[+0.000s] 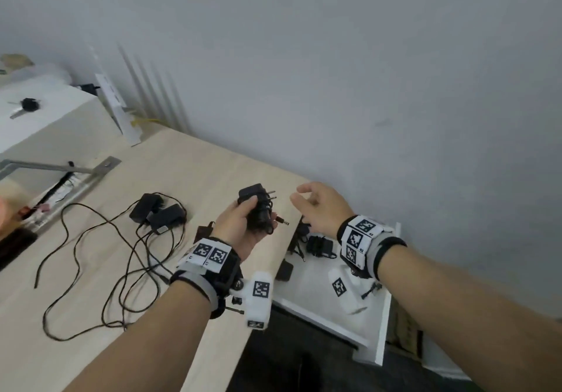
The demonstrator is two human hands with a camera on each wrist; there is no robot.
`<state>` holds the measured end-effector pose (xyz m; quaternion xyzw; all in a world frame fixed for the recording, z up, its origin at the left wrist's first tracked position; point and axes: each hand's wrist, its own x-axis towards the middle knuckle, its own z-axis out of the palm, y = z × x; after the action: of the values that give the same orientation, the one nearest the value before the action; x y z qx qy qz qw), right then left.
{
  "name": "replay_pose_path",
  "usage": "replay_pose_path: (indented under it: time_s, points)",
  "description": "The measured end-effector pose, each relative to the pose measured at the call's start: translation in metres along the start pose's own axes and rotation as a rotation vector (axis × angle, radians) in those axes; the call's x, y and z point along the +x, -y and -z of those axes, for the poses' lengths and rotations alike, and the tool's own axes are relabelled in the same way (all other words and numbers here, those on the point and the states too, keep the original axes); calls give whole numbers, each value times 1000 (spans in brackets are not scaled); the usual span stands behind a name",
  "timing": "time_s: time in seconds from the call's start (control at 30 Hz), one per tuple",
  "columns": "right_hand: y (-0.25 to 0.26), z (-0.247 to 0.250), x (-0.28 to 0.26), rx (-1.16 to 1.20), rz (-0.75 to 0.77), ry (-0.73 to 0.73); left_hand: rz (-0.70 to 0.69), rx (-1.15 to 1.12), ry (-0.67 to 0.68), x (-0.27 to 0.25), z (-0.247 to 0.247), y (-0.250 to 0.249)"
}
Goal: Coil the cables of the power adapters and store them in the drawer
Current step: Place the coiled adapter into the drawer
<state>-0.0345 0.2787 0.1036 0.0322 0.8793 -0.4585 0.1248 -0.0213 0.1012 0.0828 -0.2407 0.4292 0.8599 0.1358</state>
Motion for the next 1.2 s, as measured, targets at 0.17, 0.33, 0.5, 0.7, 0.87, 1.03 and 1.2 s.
replay_pose_path:
  time_s: [0.17, 0.33, 0.5, 0.7, 0.87, 1.03, 1.2]
  points:
    - [-58, 6, -7, -80, -92, 164, 170, 41, 61, 25, -37, 77]
    - [-108, 2, 3, -200, -226, 165, 320, 39, 73, 42, -55, 119]
    - [-148, -1, 22, -264, -337, 178, 370, 250, 0, 61, -51, 153]
    - [-190, -29, 43, -529, -232, 321, 363, 423, -337, 91, -17, 189]
    - [-214, -62, 56, -744, -147, 458, 364, 504, -360, 98, 5, 214]
    - [-229, -81, 71, -787, -162, 416, 293, 581, -352, 105, 14, 223]
    - [-232, -85, 83, -785, -157, 297, 238, 689, -341, 110, 19, 228]
